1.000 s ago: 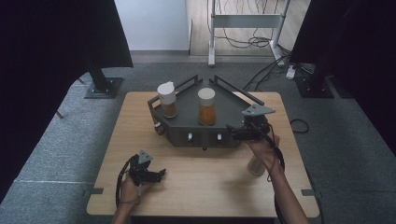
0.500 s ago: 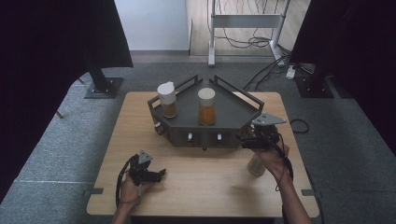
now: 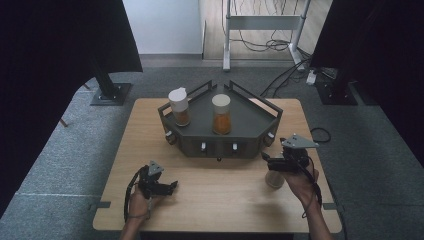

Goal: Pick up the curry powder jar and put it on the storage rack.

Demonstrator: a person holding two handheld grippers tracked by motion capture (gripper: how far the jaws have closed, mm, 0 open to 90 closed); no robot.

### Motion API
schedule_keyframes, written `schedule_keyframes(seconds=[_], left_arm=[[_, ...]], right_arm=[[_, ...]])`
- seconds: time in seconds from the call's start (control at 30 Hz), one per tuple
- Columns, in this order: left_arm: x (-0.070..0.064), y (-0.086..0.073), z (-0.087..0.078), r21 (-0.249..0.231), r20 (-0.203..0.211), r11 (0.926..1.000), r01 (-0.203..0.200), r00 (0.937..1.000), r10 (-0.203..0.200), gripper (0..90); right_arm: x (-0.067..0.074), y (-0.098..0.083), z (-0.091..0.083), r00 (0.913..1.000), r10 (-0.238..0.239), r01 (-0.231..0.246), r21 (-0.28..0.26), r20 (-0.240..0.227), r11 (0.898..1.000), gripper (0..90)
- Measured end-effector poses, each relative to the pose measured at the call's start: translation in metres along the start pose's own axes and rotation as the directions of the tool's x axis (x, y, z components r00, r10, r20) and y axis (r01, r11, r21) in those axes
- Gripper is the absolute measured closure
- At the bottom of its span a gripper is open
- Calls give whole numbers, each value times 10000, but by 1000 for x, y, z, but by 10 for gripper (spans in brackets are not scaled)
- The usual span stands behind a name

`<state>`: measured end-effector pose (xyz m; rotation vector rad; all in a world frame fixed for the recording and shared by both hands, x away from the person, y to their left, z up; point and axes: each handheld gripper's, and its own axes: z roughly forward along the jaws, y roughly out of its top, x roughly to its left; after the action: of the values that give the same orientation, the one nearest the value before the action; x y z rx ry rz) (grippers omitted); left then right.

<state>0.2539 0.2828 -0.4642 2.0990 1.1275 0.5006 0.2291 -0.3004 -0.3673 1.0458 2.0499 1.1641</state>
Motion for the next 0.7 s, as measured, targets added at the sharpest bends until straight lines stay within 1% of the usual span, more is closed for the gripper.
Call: schedule_keyframes(seconds=[0.3, 0.43, 0.5, 0.6, 0.7], left_arm=[[0, 0, 0, 8, 4, 10000, -13, 10000, 13, 35], [0, 0, 0, 2, 2, 10000, -7, 10000, 7, 36], [0, 0, 0, 4, 1, 10000, -7, 10000, 7, 35], [0, 0, 0, 4, 2, 10000, -7, 10000, 7, 35], [0, 0, 0, 5, 4, 10000, -11, 10000, 11, 35]], right_arm=[[3, -22, -8, 9996, 231, -230, -26, 181, 9997, 137], [5, -37, -12, 9988, 432, -428, -159, 217, 9990, 132], [8, -45, -14, 9982, 487, -477, -278, 360, 9985, 133], [8, -54, -16, 9973, 654, -646, -234, 347, 9976, 135], [10, -62, -17, 9966, 651, -644, -158, 495, 9978, 136]])
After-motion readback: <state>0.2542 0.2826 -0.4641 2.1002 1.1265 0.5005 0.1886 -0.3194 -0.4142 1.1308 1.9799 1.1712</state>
